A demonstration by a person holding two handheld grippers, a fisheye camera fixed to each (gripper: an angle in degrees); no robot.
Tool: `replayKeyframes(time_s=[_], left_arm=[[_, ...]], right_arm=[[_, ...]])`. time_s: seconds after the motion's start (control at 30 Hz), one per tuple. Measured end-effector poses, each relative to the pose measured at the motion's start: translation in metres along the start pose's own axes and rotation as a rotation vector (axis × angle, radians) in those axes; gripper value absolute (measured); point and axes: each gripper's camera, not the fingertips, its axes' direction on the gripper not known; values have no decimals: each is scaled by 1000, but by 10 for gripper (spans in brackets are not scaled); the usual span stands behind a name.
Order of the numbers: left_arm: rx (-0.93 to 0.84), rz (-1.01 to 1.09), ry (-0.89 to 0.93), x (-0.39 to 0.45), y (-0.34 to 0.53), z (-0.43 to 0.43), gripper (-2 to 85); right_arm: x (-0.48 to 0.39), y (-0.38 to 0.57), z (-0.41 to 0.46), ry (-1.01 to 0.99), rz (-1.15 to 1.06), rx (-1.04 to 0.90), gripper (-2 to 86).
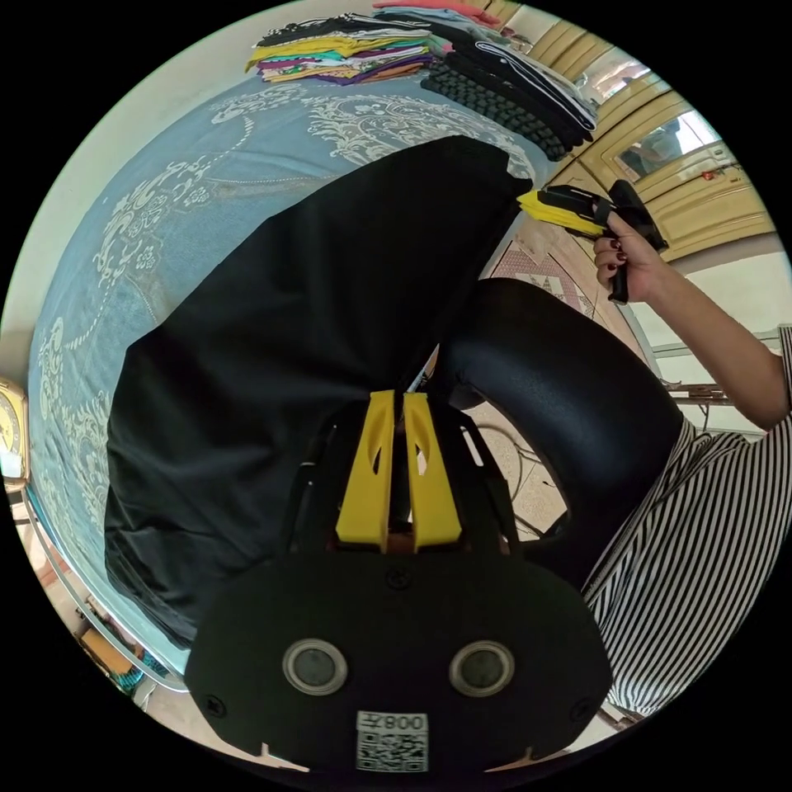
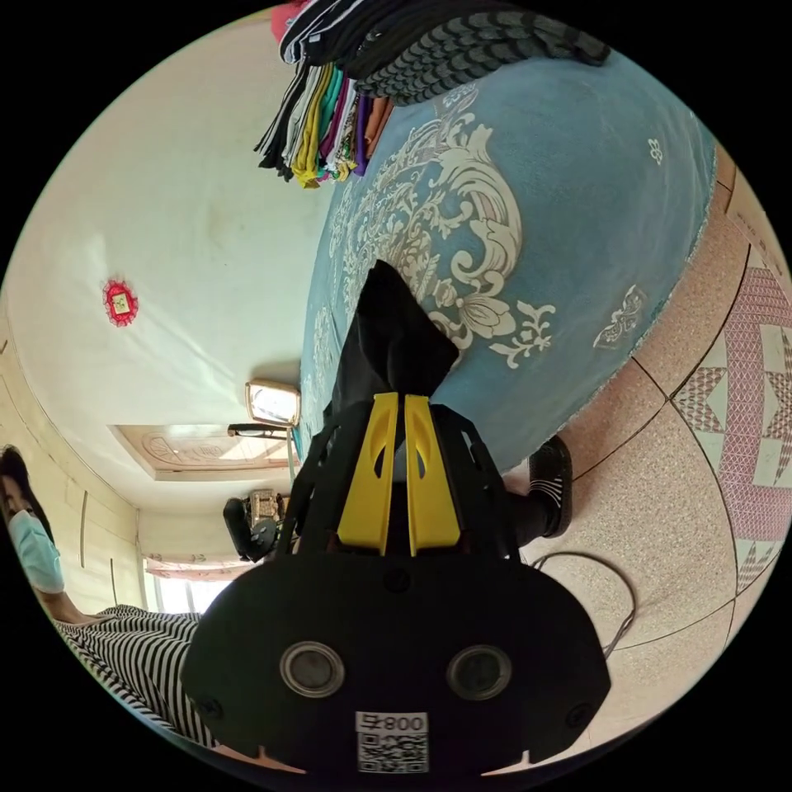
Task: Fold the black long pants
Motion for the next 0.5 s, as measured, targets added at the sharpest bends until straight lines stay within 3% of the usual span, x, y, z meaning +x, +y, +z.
replayKeyframes(time_s=[0.4,0.5], left_arm=[[41,146,171,27,-82,-34,30],[80,193,143,38,-113,-39,31]], right_arm=[[50,11,-63,-200,18,39,73],[58,14,-78,-235,35,75,80]])
